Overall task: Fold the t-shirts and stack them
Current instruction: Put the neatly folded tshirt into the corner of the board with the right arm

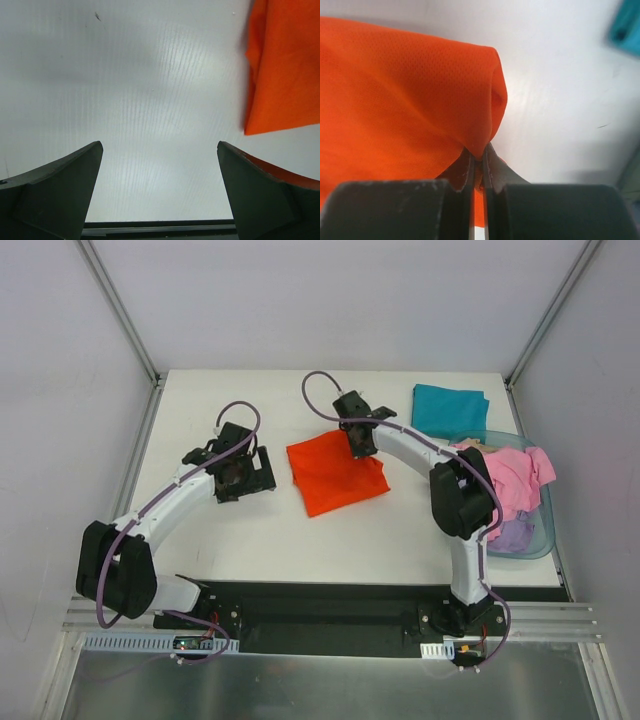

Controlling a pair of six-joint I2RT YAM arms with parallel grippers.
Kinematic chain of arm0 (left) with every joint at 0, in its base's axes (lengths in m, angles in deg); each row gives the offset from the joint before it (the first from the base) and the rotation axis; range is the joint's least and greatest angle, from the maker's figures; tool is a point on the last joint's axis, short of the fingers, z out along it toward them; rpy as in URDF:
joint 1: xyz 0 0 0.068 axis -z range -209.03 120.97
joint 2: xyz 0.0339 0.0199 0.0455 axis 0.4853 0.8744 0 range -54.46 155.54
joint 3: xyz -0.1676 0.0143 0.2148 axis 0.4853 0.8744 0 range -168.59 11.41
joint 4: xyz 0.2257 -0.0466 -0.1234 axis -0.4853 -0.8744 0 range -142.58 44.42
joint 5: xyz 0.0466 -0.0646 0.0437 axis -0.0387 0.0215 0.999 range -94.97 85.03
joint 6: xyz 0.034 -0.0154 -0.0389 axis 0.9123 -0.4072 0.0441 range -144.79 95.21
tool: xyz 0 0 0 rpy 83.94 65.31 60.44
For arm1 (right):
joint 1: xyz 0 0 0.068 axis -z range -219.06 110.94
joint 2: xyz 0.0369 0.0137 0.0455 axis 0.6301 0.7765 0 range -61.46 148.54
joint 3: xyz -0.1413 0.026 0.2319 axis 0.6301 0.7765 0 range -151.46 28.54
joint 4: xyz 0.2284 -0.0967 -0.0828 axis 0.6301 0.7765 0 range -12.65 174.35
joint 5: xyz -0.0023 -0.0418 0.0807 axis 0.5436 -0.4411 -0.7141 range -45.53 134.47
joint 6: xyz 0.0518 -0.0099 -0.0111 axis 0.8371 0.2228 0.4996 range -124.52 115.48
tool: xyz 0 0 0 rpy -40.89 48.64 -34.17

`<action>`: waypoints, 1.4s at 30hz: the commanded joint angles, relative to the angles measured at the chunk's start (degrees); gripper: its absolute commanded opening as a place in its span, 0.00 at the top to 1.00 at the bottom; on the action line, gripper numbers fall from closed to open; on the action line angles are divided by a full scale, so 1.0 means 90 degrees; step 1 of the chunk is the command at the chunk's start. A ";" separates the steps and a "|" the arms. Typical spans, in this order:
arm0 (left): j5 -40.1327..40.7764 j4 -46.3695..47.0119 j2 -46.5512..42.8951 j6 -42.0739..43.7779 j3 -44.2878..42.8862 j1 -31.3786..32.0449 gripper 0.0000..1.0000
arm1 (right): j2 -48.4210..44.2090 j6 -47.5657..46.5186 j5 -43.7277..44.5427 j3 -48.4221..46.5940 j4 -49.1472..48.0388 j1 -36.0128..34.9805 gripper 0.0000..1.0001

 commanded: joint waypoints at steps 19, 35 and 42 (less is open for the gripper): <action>0.0333 -0.0408 0.0156 -0.0179 -0.0593 -0.0037 0.01 | 0.0927 -0.3462 0.2054 -0.2940 -0.1111 0.1579 0.99; 0.0206 -0.0584 0.0381 -0.0258 -0.1032 -0.0037 0.01 | 0.0527 -0.3298 0.1635 -0.3525 -0.0967 0.2195 0.99; 0.0274 -0.0584 0.0323 -0.0199 -0.1052 -0.0037 0.01 | 0.0088 -0.2927 0.1215 -0.3643 -0.0467 0.2195 0.99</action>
